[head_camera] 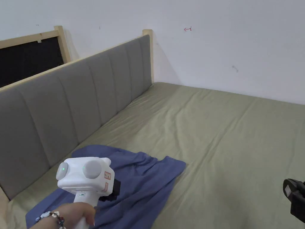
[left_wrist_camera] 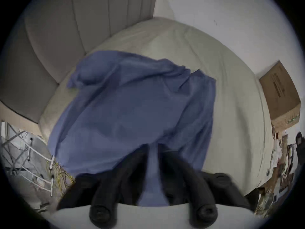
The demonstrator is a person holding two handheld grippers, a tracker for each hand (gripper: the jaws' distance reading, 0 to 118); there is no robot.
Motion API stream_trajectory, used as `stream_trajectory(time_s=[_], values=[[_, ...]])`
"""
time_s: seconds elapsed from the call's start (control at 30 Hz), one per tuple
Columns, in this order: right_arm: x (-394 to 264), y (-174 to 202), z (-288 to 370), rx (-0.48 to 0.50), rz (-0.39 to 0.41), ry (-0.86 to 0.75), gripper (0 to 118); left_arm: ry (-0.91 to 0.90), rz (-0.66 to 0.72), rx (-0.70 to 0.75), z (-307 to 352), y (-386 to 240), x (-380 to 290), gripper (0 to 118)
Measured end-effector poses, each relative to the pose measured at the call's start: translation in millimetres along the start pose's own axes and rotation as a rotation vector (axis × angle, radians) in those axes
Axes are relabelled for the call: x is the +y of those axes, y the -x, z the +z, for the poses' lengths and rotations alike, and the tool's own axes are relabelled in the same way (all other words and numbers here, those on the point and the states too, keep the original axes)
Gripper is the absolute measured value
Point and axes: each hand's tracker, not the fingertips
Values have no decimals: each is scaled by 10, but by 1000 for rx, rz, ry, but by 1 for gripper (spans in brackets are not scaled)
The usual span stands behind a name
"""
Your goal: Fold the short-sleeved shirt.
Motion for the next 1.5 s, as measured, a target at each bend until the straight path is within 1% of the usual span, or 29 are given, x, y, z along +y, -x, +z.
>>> stream_trajectory(time_s=[0.03, 0.07, 0.1, 0.13, 0.17, 0.23, 0.3, 0.33, 0.4, 0.43, 0.53, 0.6, 0.63, 0.67, 0.7, 0.77, 0.8, 0.83, 0.9, 0.97, 1.0, 1.1, 1.17, 1.27, 1.4, 1.5], values=[[-27, -26, -21, -6, 0, 12, 0, 16, 6, 8, -113, -5, 35, 44], [-44, -51, -48, -8, -1, 22, 0, 38, 6, 18, -223, -18, 59, 80], [-61, -79, -79, -8, -1, 33, 0, 64, 0, 39, -331, -17, 45, 109], [-80, -104, -108, -5, -1, 44, 0, 52, -5, 34, -404, -24, 53, 116], [-100, -113, -123, -2, 0, 53, 0, 48, -13, 28, -463, -29, 68, 113], [-138, -140, -178, 0, 3, 75, 0, 76, -14, 16, -670, -20, 54, 113], [-170, -154, -220, 0, 2, 95, 0, 116, 3, 42, -902, -10, -1, 117], [-186, -163, -237, 2, -2, 104, 0, 98, -24, 46, -975, -43, -38, 118], [-214, -181, -263, 7, -10, 118, 0, 32, -107, 127, -1041, -81, -88, 118], [-232, -181, -266, 7, -11, 117, 0, 12, -126, 147, -1065, -88, -85, 118], [-269, -200, -257, -26, -3, 93, 0, 2, -76, 128, -1099, -42, -81, 118], [-258, -195, -242, -34, 0, 93, 0, -21, -89, 137, -1090, -65, -129, 118], [-257, -208, -231, -36, -1, 94, 0, -26, -100, 148, -820, -222, -234, 118], [-252, -222, -212, -36, -4, 95, 0, -31, -106, 152, -760, -236, -245, 113], [-241, -232, -196, -35, -7, 95, 0, -46, -113, 144, -691, -242, -289, 104], [-225, -249, -136, -38, -10, 86, 0, -106, -140, 146, -557, -263, -319, 56], [-214, -258, -97, -42, -11, 78, 0, -151, -153, 161, -446, -274, -352, 24], [-199, -262, -61, -46, -13, 69, 0, -178, -161, 172, -343, -277, -384, 2], [-169, -285, 11, -45, -20, 60, 0, -173, -154, 218, -214, -209, -388, 2], [-137, -295, 92, -45, -26, 48, 0, -224, -76, 115, 61, -118, -390, 2], [-120, -302, 144, -47, -28, 37, 0, -262, -63, 115, 238, -111, -387, 2], [-72, -334, 310, -52, -37, -1, 0, -362, -120, 163, 658, -92, -286, 2], [-43, -363, 426, -52, -45, -27, 0, -425, -142, 111, 984, -140, -247, 1], [-6, -405, 601, -72, -47, -70, 0, -549, -197, 58, 1530, -397, -183, 1], [48, -460, 852, -95, -76, -120, 0, -688, -303, -96, 2200, -1032, -149, 1], [60, -559, 1044, -115, -107, -159, 0, -729, -313, -316, 2518, -1559, -151, 2]])
